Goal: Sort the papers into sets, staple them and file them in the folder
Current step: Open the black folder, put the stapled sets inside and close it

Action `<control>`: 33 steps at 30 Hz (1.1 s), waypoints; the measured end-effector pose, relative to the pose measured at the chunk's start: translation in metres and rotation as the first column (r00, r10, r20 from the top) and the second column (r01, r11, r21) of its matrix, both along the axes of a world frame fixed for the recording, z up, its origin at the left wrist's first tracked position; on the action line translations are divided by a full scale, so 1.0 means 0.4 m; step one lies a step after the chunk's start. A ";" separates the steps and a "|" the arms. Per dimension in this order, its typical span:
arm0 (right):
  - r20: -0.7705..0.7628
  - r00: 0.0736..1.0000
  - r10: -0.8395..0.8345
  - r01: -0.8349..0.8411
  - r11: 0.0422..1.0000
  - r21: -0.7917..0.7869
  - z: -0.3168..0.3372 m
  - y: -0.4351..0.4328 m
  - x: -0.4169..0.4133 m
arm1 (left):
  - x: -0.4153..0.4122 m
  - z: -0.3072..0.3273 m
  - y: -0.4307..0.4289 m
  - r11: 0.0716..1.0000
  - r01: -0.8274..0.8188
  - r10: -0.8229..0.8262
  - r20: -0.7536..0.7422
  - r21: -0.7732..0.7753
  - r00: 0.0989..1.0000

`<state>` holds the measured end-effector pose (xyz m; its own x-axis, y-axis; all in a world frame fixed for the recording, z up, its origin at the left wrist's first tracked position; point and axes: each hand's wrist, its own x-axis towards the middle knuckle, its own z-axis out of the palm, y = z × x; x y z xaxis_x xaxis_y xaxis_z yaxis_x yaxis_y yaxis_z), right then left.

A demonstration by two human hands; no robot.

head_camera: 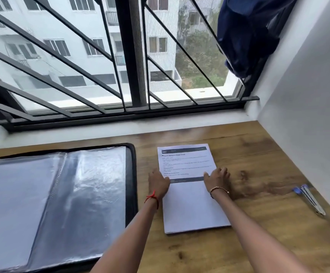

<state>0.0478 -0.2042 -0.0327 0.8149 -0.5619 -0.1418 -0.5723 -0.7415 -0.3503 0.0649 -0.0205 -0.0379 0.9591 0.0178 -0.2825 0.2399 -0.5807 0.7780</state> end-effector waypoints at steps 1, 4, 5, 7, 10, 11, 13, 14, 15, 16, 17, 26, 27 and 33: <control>-0.011 1.000 -0.014 0.014 1.000 0.020 0.001 0.001 0.004 | 0.000 0.002 0.002 0.999 -0.020 0.021 0.003 -0.038 1.000; -0.017 0.998 -0.055 0.056 0.994 0.089 0.002 -0.001 0.009 | -0.009 0.033 0.011 0.979 -0.079 0.080 -0.005 -0.186 0.997; -0.012 0.998 -0.070 0.070 0.990 0.122 0.005 0.000 0.010 | -0.015 0.045 0.014 0.967 -0.088 0.088 -0.009 -0.241 0.996; 0.007 0.995 -0.103 0.100 0.978 0.184 0.011 0.005 0.014 | -0.016 0.049 0.024 0.941 -0.080 0.079 -0.019 -0.329 0.997; 0.046 0.985 -0.168 0.147 0.942 0.301 0.019 0.022 0.021 | -0.022 0.058 0.042 0.921 0.018 -0.032 -0.031 -0.389 0.999; 0.056 0.978 -0.199 0.167 0.922 0.349 0.024 0.029 0.023 | -0.024 0.066 0.049 0.919 0.042 -0.061 -0.037 -0.393 0.997; 0.088 0.963 -0.254 0.194 0.882 0.430 0.029 0.046 0.029 | -0.025 0.076 0.069 0.905 0.074 -0.105 -0.050 -0.420 0.993; 0.099 0.954 -0.284 0.208 0.862 0.462 0.032 0.057 0.032 | -0.025 0.083 0.083 0.898 0.075 -0.112 -0.060 -0.433 0.992; 0.102 0.946 -0.309 0.222 0.841 0.493 0.041 0.070 0.033 | -0.021 0.086 0.097 0.888 0.073 -0.111 -0.058 -0.453 0.992; 0.113 0.939 -0.324 0.224 0.828 0.515 0.047 0.082 0.034 | -0.018 0.090 0.112 0.879 0.052 -0.096 -0.070 -0.473 0.993; 0.119 0.935 -0.333 0.222 0.815 0.536 0.058 0.099 0.034 | -0.014 0.093 0.131 0.863 0.034 -0.081 -0.071 -0.505 0.994; 0.207 0.930 -0.303 0.033 0.631 0.775 0.138 0.277 0.059 | -0.008 0.161 0.366 0.735 -0.116 0.063 -0.103 -0.668 0.993; 0.213 0.933 -0.289 -0.007 0.580 0.815 0.148 0.305 0.063 | -0.007 0.165 0.400 0.731 -0.130 0.078 -0.107 -0.670 0.991; 0.225 0.959 -0.173 -0.132 0.431 0.893 0.181 0.472 0.073 | -0.009 0.190 0.572 0.726 -0.185 0.152 -0.107 -0.662 0.983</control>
<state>0.0771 -0.0153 0.0396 0.8911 -0.2574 -0.3737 -0.3631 0.0895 -0.9274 0.0614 0.2083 0.0380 0.9456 -0.0303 -0.3240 0.3250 0.1363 0.9358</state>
